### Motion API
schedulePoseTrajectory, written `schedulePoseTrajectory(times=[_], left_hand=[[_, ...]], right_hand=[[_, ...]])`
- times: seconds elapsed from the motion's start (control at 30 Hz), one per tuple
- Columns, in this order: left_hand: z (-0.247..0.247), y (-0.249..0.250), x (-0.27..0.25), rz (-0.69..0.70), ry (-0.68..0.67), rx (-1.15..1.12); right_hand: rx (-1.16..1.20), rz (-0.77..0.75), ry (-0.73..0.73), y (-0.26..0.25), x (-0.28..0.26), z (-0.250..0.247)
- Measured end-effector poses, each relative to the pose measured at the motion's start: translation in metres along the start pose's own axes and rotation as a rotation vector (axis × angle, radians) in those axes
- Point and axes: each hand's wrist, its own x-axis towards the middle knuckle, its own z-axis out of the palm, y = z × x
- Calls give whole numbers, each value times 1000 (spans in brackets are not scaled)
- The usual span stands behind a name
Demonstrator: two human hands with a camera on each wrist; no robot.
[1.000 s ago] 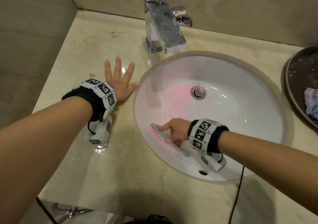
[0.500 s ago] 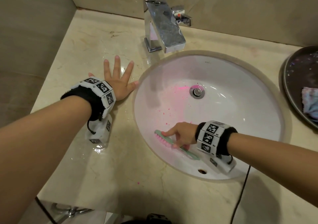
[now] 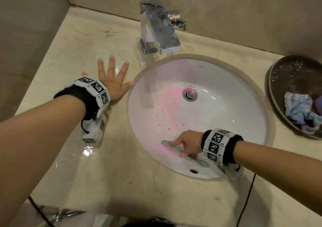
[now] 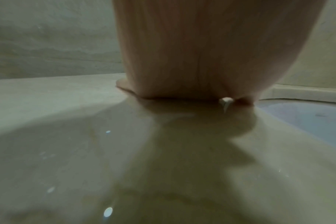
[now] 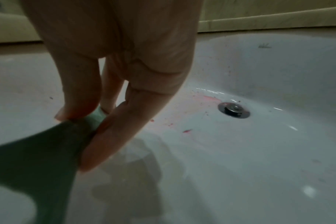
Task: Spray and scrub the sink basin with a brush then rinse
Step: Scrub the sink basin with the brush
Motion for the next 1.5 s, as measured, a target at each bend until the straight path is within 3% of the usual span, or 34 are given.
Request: schedulePoseTrajectory(times=[0.13,0.23,0.37,0.47,0.6,0.77,0.9,1.03,1.27,1.37,1.43,1.5], left_hand=[[1,2,-1,-2,24,0],[2,2,-1,-3,36,0],[2,3,-3,-7,46,-4],[2,2,-3,-7,40,-5],[1,1,-4,-4,29,-6],[0,2,-5,-4,23,-2],[0,2,-5,-7,32,0],[0,2,-6,-7,21,5],[1,2,-6,2,39,-4],[1,2,-5,5,30,-5],[1,2,-4,4,26,-11],[1,1,-4,4,28,-19]], right_hand=[[-75,26,86,3,2,1],[172,-56,142,-13,16,2],[358,-118,73,-17,13,5],[262,-97,-19,0,-4,9],[80,-63,-11,14,-12,9],[446,-165,-47,-1,-11,13],[319,-133,-114,9,-17,10],[84,-68,-48,15,-10,0],[372,-132,-6,-4,10,9],[242,-110,-38,2,14,1],[83,-80,23,1,19,-7],[117,-76,87,-7,28,-10]])
